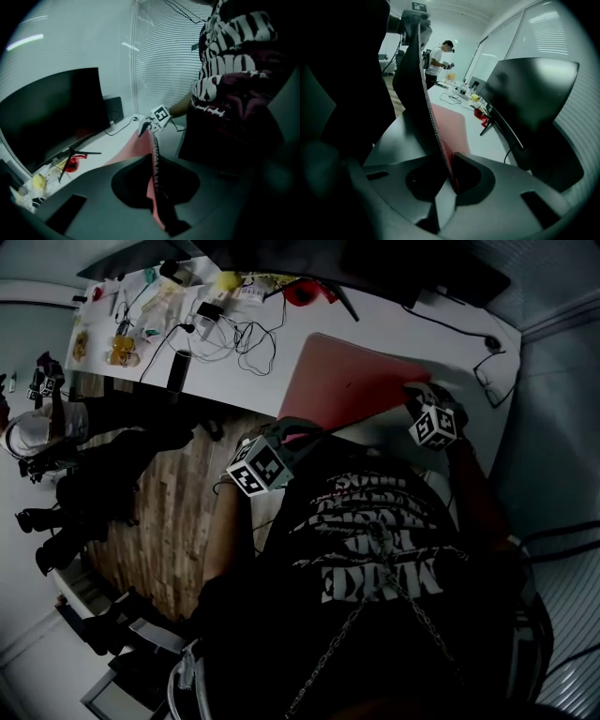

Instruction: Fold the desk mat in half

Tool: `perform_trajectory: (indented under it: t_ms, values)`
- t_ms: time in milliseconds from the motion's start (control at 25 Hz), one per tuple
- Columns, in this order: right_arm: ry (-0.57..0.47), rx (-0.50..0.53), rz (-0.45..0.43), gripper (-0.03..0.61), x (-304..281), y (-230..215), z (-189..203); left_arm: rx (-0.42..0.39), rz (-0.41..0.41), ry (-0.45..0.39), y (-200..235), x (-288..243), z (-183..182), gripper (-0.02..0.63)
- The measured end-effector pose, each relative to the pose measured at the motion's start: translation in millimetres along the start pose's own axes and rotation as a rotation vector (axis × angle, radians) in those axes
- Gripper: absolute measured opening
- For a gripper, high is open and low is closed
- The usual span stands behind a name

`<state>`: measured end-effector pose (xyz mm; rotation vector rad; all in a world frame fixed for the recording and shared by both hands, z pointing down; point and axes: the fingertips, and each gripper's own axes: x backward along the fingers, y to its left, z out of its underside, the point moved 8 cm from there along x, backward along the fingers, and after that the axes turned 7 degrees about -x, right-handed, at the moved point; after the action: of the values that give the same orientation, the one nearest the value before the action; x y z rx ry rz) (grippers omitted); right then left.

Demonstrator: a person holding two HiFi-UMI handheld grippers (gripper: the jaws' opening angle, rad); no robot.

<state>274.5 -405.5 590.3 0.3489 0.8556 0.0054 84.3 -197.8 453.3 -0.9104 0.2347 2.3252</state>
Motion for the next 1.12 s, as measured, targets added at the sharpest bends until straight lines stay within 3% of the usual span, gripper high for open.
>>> perform_trajectory:
  t_ms: [320,560,800,1000,1120]
  values:
    - [-0.076,-0.170,0.164,0.018,49,-17,-60,-0.115,-0.102,-0.060,80,61,-10,0.023]
    - [-0.064,-0.244,0.359,0.017,85,-54,-101,-0.238,-0.143,-0.152,148,85,-37,0.023]
    - [-0.064,-0.333,0.593,0.017,134,-94,-116,-0.357,-0.116,-0.271,196,88,-71,0.023]
    - [-0.059,-0.368,0.791,0.017,184,-103,-135,-0.462,-0.116,-0.305,214,80,-87,0.023]
    - [-0.037,-0.367,0.838,0.017,205,-93,-144,-0.480,-0.077,-0.342,214,76,-89,0.023]
